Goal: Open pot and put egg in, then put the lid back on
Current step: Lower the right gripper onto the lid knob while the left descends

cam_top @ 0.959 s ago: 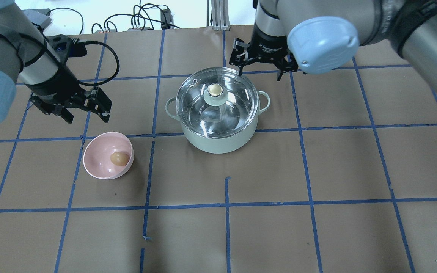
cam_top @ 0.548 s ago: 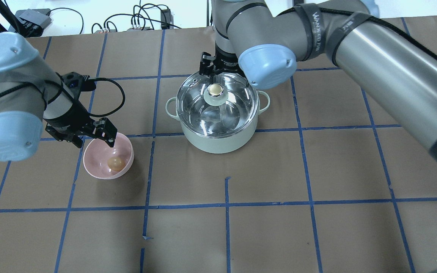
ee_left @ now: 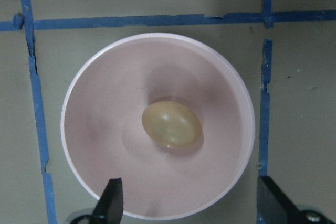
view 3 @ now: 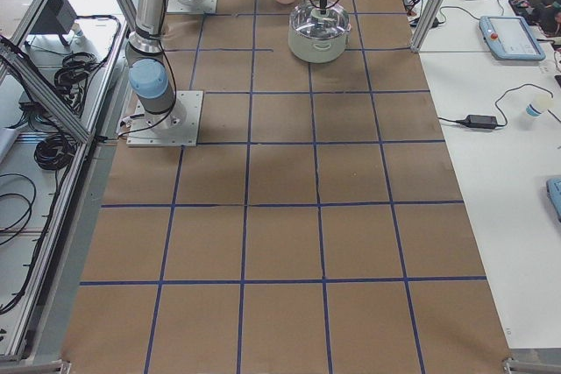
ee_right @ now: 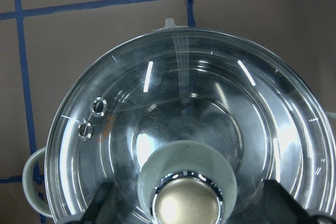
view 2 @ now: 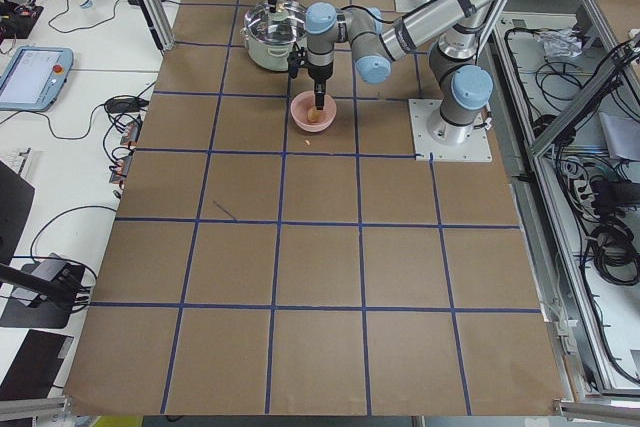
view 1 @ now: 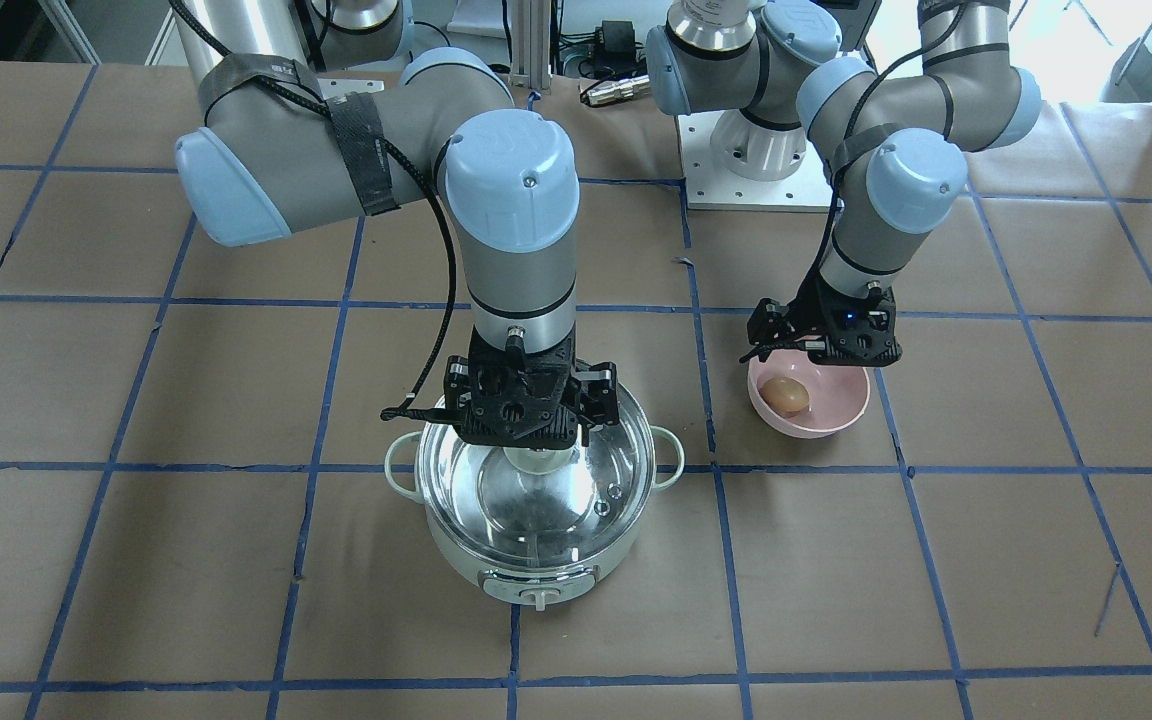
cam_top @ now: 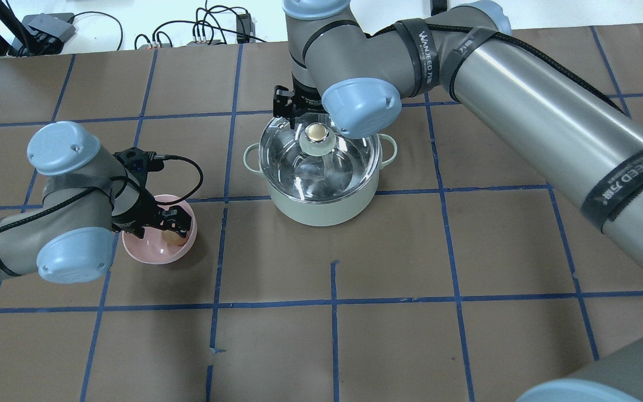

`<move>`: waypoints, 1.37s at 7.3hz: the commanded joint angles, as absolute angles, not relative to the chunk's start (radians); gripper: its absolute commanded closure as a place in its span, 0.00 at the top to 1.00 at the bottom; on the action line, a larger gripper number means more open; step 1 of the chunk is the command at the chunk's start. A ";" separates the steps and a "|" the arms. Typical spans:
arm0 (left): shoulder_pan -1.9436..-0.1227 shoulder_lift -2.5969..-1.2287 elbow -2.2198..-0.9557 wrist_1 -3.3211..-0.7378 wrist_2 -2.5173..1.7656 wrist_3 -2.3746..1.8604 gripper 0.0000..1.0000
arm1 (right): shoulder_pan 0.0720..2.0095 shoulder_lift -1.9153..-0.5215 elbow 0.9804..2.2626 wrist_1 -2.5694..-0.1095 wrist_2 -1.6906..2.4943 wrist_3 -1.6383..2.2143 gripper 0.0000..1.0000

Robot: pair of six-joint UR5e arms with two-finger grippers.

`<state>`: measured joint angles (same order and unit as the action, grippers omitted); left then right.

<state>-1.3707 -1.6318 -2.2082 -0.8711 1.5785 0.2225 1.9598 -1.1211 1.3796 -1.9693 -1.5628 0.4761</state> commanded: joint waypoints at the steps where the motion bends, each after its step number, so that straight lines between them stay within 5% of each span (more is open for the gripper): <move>1: -1.359 -1.666 -2.227 -0.810 1.578 0.235 0.91 | 1.970 -1.121 1.393 -1.970 -1.559 0.504 0.96; 3: -1.347 -1.666 -2.230 -0.810 1.588 0.245 0.91 | 1.973 -1.121 1.396 -1.970 -1.555 0.517 0.86; 6: -1.344 -1.680 -2.229 -0.811 1.586 0.241 0.91 | 1.973 -1.120 1.397 -1.970 -1.555 0.509 0.44; 10: -1.315 -1.687 -2.217 -0.792 1.586 0.238 0.91 | 1.968 -1.129 1.391 -1.968 -1.555 0.495 0.32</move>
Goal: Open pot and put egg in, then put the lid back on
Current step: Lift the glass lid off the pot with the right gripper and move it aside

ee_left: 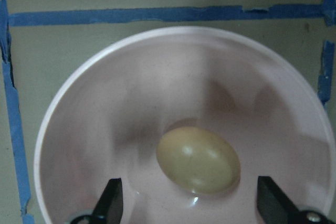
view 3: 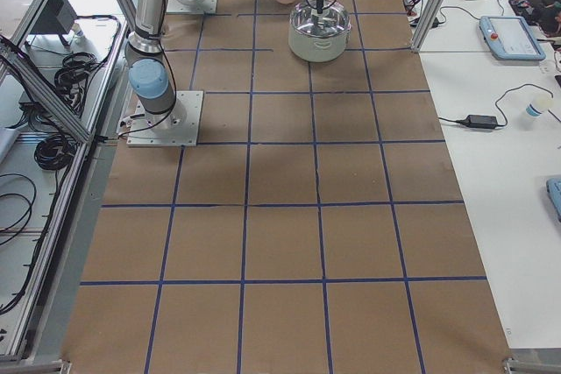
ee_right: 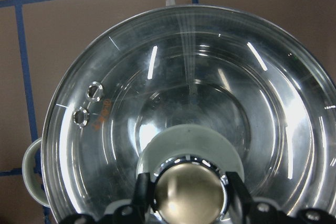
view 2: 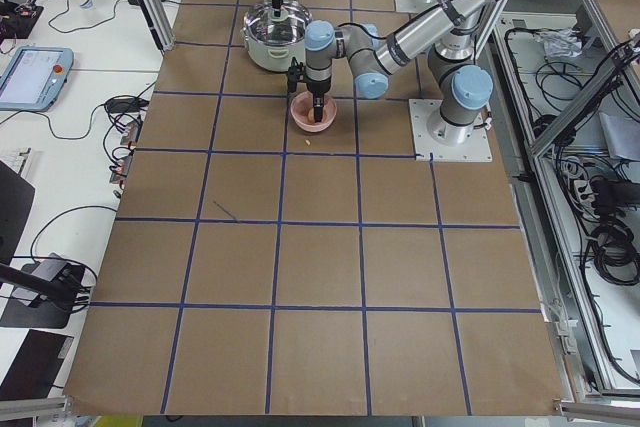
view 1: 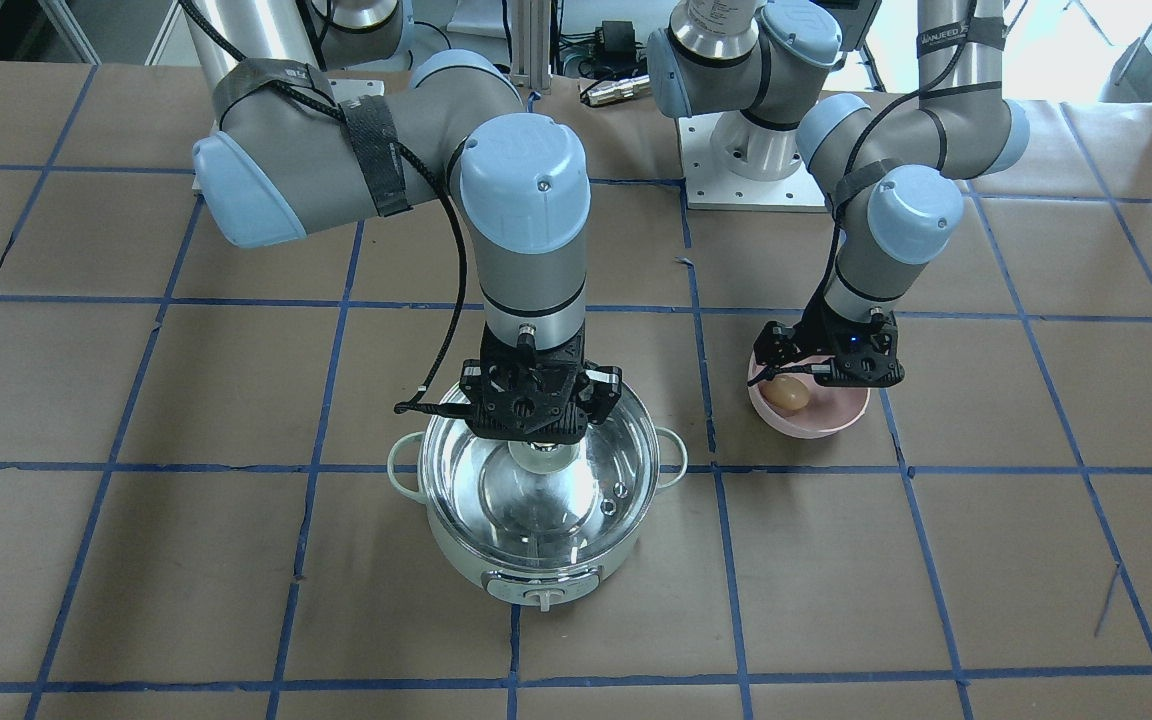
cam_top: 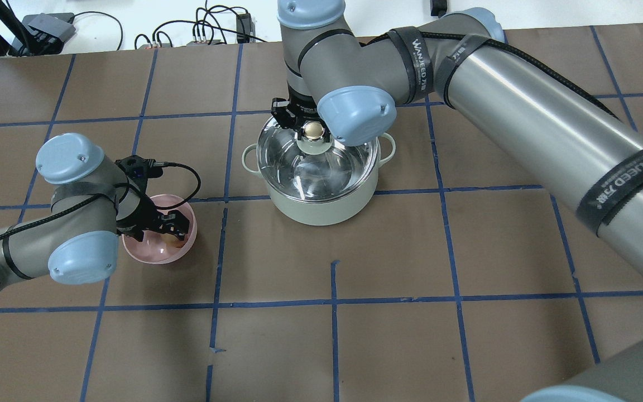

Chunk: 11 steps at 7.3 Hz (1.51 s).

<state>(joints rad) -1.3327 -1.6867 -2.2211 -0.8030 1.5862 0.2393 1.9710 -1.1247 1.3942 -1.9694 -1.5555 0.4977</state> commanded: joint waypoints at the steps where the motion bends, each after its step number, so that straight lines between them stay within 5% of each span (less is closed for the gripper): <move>1: -1.306 -1.689 -2.221 -0.793 1.585 0.238 0.91 | 1.959 -1.144 1.390 -1.964 -1.555 0.495 0.32; 11: -1.310 -1.732 -2.226 -0.792 1.583 0.244 0.90 | 1.569 -1.413 1.422 -1.680 -1.520 0.051 0.32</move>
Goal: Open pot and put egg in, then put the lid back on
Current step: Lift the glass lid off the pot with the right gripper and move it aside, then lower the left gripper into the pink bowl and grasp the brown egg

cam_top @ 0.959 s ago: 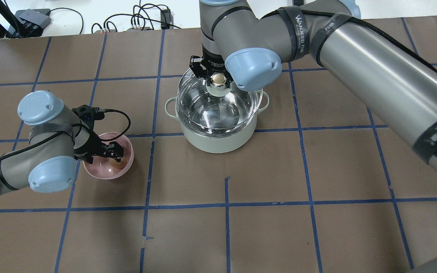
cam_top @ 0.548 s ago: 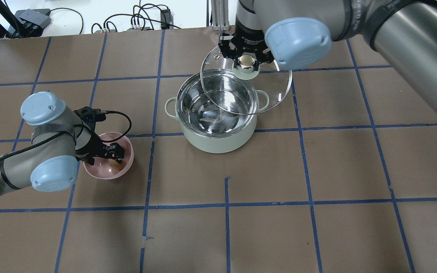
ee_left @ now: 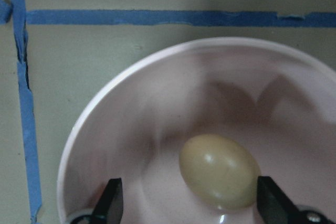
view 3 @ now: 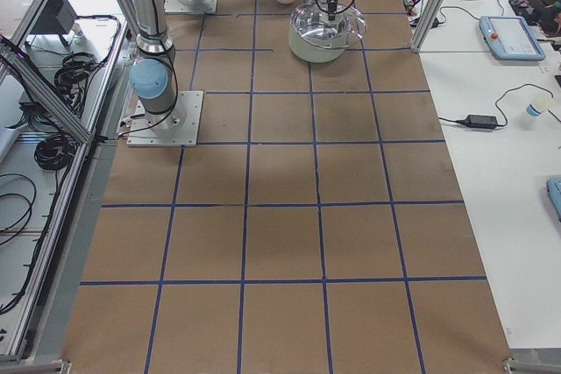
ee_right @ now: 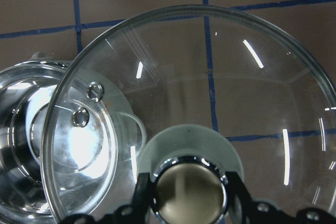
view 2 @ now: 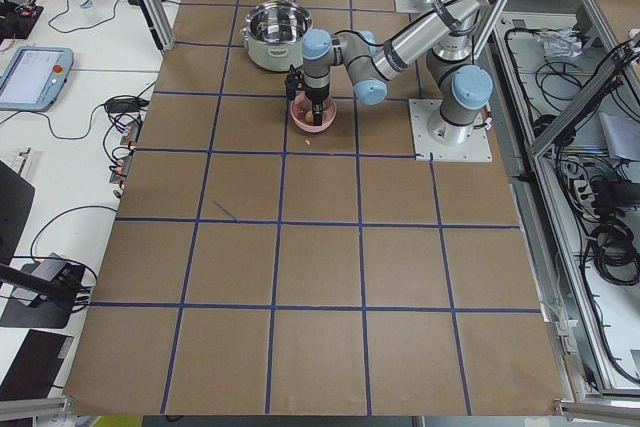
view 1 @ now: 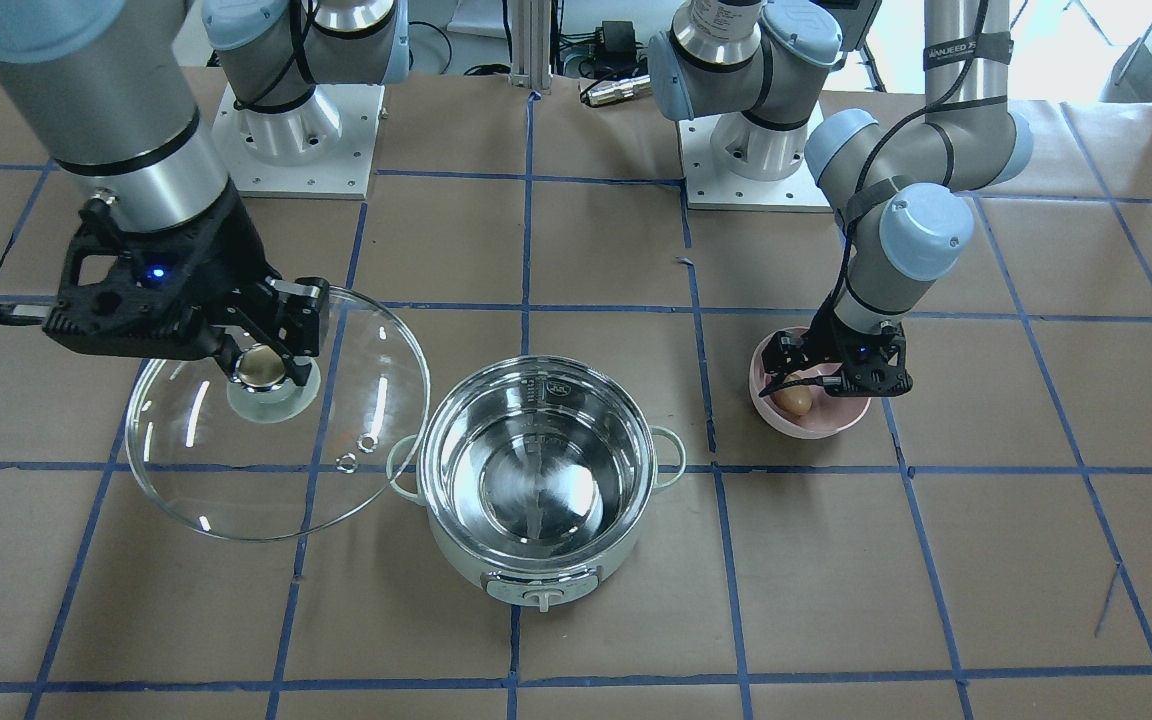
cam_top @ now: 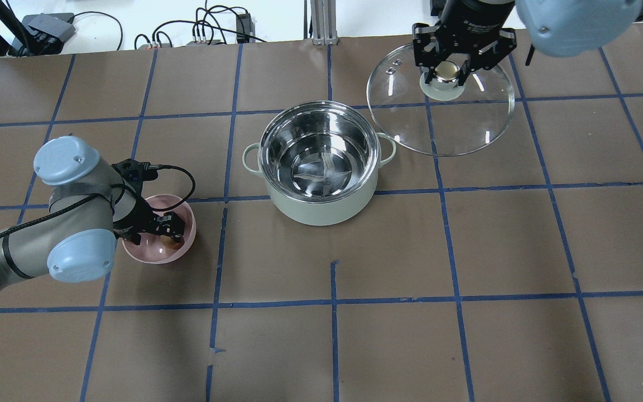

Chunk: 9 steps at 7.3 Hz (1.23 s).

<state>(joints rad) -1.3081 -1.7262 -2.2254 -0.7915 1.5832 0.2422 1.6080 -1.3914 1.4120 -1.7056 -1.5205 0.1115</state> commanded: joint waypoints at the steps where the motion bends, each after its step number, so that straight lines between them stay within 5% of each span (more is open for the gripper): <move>1: -1.310 -1.732 -2.226 -0.792 1.583 0.244 0.90 | 1.550 -1.420 1.430 -1.680 -1.522 0.028 0.32; 9: -1.333 -1.762 -2.223 -0.747 1.583 0.249 0.89 | 1.528 -1.428 1.431 -1.649 -1.531 -0.009 0.32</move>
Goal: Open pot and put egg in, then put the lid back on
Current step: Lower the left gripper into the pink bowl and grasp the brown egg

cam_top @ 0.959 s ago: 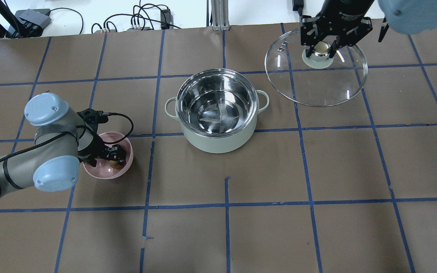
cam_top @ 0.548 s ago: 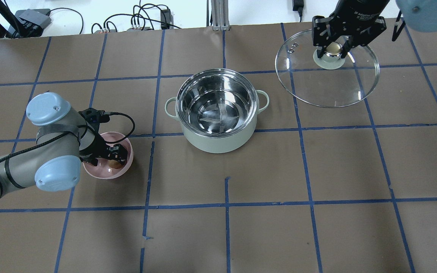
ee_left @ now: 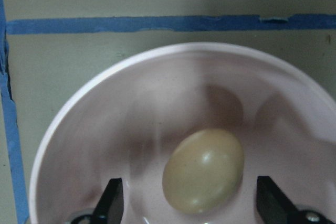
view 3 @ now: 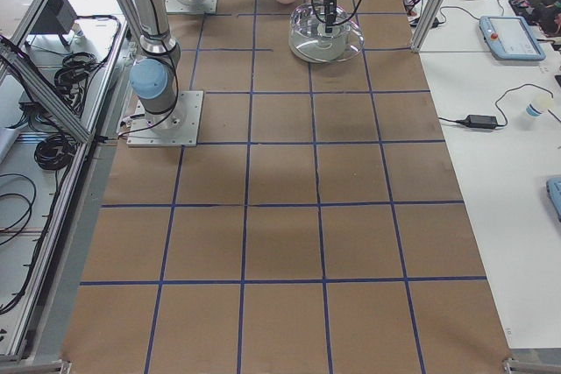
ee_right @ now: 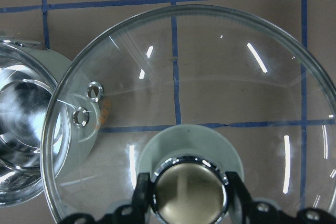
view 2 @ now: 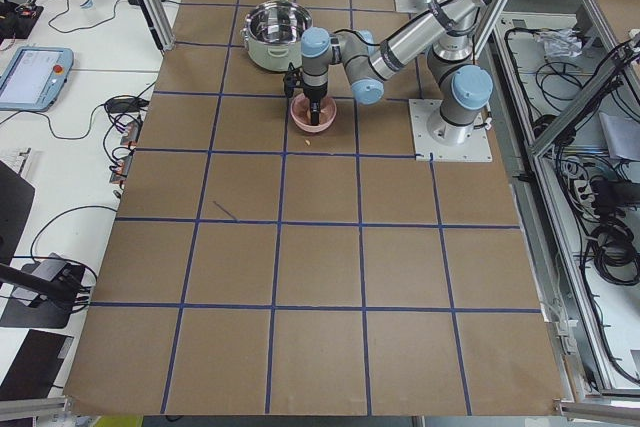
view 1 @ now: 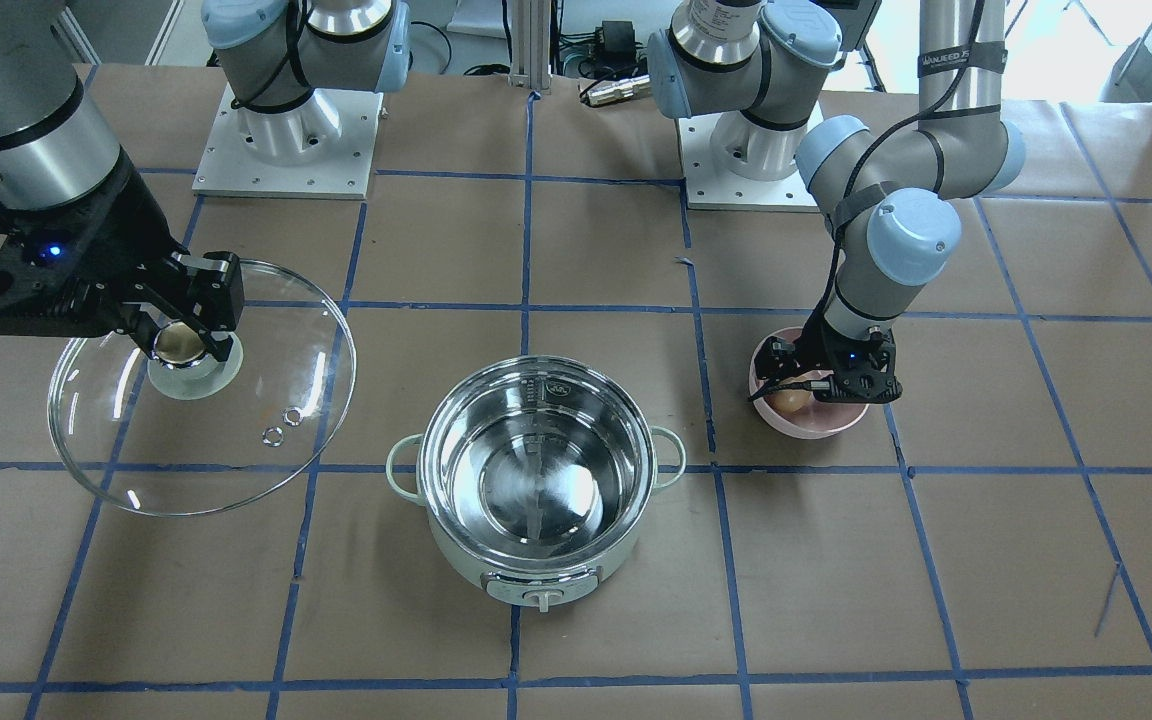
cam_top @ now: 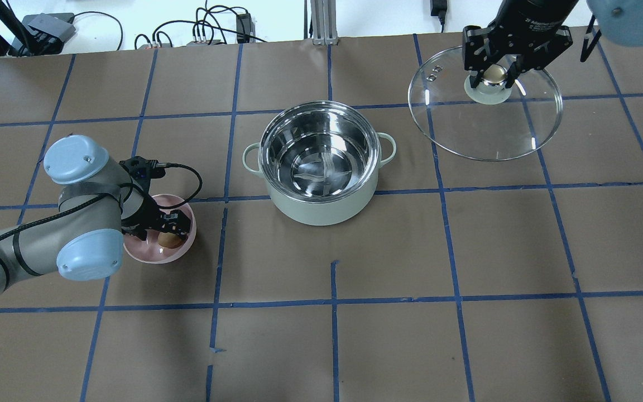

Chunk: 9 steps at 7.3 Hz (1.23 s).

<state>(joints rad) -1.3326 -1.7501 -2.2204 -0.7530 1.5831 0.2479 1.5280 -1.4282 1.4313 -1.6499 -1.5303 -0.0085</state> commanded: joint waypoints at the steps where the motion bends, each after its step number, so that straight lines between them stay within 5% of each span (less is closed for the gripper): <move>1: -1.333 -1.764 -2.223 -0.747 1.583 0.249 0.89 | 1.528 -1.428 1.431 -1.649 -1.529 -0.015 0.32; 5: -1.331 -1.776 -2.220 -0.747 1.582 0.248 0.84 | 1.490 -1.436 1.431 -1.641 -1.532 -0.075 0.33; 9: -1.331 -1.775 -2.217 -0.747 1.575 0.247 0.29 | 1.482 -1.456 1.457 -1.641 -1.522 -0.080 0.33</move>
